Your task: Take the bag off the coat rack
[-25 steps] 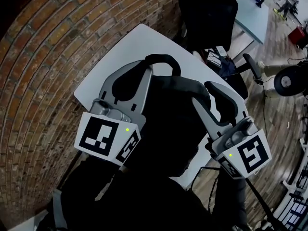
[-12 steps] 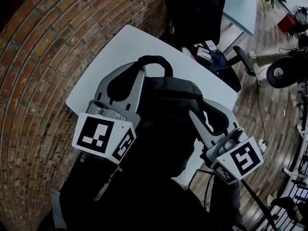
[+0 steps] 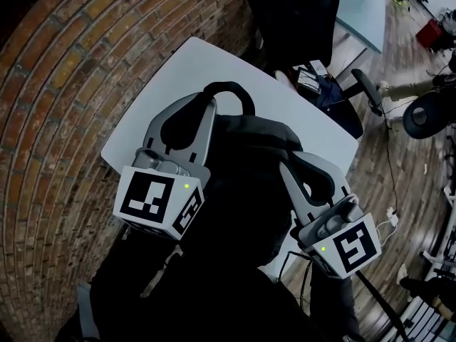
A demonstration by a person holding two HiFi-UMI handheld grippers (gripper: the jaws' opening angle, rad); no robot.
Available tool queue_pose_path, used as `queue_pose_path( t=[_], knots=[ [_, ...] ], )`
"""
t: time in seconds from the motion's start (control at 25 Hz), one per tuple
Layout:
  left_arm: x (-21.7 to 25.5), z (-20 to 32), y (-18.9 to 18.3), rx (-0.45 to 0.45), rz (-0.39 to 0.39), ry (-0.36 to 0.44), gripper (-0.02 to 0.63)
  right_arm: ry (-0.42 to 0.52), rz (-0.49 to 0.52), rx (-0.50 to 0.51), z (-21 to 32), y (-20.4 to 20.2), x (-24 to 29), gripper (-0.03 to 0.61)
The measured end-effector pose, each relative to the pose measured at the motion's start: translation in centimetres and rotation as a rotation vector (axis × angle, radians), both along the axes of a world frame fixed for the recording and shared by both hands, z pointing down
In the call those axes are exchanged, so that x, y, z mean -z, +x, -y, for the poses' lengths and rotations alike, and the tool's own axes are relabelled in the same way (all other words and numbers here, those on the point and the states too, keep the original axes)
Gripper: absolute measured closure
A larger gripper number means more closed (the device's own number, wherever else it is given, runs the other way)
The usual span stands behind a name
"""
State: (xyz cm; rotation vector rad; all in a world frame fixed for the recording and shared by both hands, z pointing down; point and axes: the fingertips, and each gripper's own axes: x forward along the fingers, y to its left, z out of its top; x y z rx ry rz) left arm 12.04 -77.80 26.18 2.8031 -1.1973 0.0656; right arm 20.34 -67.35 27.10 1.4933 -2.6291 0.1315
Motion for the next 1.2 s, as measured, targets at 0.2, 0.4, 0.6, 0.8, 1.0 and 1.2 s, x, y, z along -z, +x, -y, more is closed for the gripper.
queue_pose_path(
  t=[0.2, 0.4, 0.6, 0.8, 1.0, 1.2],
  knots=[
    [-0.5, 0.7, -0.8, 0.015, 0.012, -0.003, 0.564, 0.000, 0.016, 0.008, 1.0, -0.5, -0.2, 0.537],
    [-0.7, 1.1, -1.6, 0.016, -0.006, -0.006, 0.546, -0.007, 0.033, 0.010, 1.9, -0.6, -0.7, 0.538],
    [-0.9, 1.5, -2.1, 0.013, -0.021, -0.014, 0.546, -0.015, 0.032, 0.011, 3.3, -0.8, -1.2, 0.540],
    [-0.7, 1.6, -2.3, 0.001, -0.032, -0.016, 0.546, -0.036, 0.021, 0.008, 4.7, -1.0, -2.1, 0.540],
    [-0.5, 1.8, -2.7, -0.004, -0.041, -0.013, 0.546, -0.056, 0.013, 0.003, 6.4, -0.8, -3.4, 0.538],
    [-0.9, 2.0, -2.7, -0.011, -0.040, -0.019, 0.546, -0.085, 0.016, -0.004, 8.3, -0.5, -5.0, 0.538]
  ],
)
